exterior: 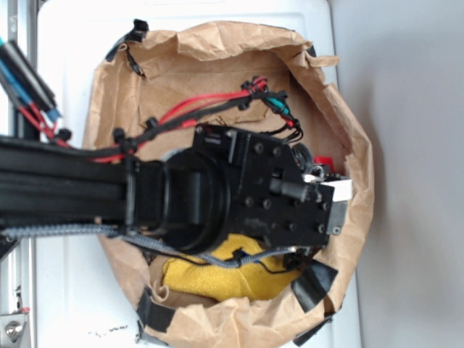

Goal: Grab the red paper.

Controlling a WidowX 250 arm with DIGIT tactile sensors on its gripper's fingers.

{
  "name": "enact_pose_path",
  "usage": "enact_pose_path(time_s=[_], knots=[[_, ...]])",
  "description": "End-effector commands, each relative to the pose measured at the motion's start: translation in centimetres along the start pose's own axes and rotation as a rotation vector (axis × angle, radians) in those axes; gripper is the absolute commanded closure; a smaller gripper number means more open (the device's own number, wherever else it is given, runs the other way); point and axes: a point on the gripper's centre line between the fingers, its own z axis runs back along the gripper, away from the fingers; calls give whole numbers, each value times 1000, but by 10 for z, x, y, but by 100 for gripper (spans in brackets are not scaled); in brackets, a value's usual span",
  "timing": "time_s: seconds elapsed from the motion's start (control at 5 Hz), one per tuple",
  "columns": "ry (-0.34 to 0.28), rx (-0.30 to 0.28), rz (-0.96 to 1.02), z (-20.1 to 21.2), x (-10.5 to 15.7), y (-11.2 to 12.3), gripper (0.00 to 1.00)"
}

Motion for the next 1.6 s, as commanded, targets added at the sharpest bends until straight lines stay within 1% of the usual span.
enact_pose_path(time_s=[0.0,0.2,0.4,0.6,0.8,1.0,1.2,1.4], knots=[[-45,-61,34,36,-1,21,0],[-39,-107,40,58,-15,31,0],[-60,-133,35,78,-23,36,0],[-84,-144,50,83,-20,39,0],[-141,-143,37,78,-2,35,0],[-164,-124,28,72,17,30,0],[-177,-88,19,60,38,28,0],[-168,-95,4,45,53,26,0]])
